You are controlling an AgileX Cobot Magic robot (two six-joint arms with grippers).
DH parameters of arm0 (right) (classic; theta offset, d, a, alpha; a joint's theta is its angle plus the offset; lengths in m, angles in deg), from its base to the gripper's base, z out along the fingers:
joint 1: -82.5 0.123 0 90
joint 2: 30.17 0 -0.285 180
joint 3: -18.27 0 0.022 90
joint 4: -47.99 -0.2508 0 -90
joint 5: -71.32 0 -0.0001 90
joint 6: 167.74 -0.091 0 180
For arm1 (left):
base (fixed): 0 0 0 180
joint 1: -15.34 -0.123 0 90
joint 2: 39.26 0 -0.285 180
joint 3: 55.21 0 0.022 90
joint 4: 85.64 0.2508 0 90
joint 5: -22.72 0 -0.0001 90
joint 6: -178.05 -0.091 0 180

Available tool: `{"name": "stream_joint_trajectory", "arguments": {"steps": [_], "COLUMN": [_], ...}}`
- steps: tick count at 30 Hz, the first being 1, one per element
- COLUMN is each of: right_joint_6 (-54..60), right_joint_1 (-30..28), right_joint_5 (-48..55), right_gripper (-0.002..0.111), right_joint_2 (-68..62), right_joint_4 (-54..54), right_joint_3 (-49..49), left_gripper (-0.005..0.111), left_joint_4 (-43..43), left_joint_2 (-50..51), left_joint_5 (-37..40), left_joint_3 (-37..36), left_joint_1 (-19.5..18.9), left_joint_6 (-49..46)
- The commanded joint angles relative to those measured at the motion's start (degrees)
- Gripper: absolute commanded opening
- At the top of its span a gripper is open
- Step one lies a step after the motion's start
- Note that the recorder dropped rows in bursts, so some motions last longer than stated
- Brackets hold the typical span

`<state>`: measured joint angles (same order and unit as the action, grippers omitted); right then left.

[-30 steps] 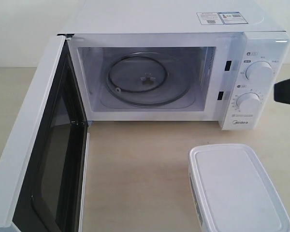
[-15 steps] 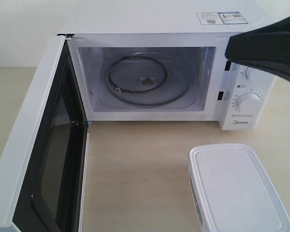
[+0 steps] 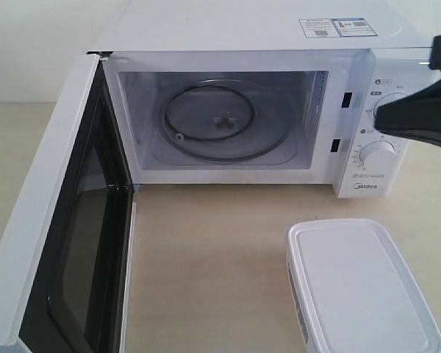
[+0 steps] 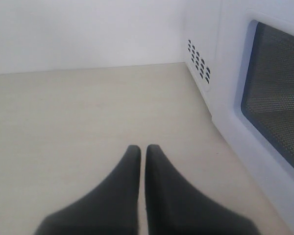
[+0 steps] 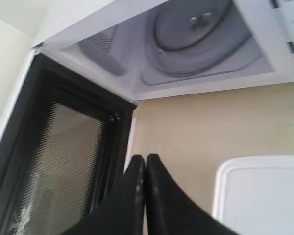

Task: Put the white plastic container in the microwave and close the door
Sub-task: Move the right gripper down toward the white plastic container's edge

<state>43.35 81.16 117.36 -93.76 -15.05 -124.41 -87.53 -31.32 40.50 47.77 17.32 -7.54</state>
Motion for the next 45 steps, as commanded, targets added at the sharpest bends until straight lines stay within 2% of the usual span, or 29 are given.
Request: {"name": "stream_joint_trajectory", "arguments": {"steps": [1,5,10,16,19,29,34,45], "right_joint_6": [-0.1,2.3,2.0,-7.2,-10.0,-6.0,-0.5,11.8], "right_joint_1": [-7.2,-7.8,-12.5,-13.6,-13.6,-13.6,-13.6,-13.6], "right_joint_5": [3.4,6.2,12.5,12.3,12.4,14.8,9.4,7.3], "right_gripper": [0.000,0.000,0.000,0.000,0.006,0.028,0.043,0.043], "right_joint_2": [-0.4,-4.1,-8.0,-9.0,-10.2,-21.3,-28.3,-37.2], "right_joint_4": [2.0,2.1,3.3,22.5,26.6,26.8,25.1,14.1], "right_joint_3": [0.6,2.4,4.6,4.4,4.4,4.4,4.4,1.9], "left_gripper": [0.004,0.004,0.004,0.004,0.004,0.004,0.004,0.004], "left_joint_4": [0.0,0.0,0.0,0.0,0.0,0.0,0.0,0.0], "left_joint_2": [-0.2,-0.2,-0.2,-0.2,-0.2,-0.2,-0.2,-0.2], "left_joint_5": [-0.2,-0.2,-0.2,-0.2,-0.2,-0.2,-0.2,-0.2], "left_joint_3": [-0.2,-0.2,-0.2,-0.2,-0.2,-0.2,-0.2,-0.2], "left_joint_1": [-0.2,-0.2,-0.2,-0.2,-0.2,-0.2,-0.2,-0.2], "left_joint_6": [-0.4,-0.4,-0.4,-0.4,-0.4,-0.4,-0.4,-0.4]}}
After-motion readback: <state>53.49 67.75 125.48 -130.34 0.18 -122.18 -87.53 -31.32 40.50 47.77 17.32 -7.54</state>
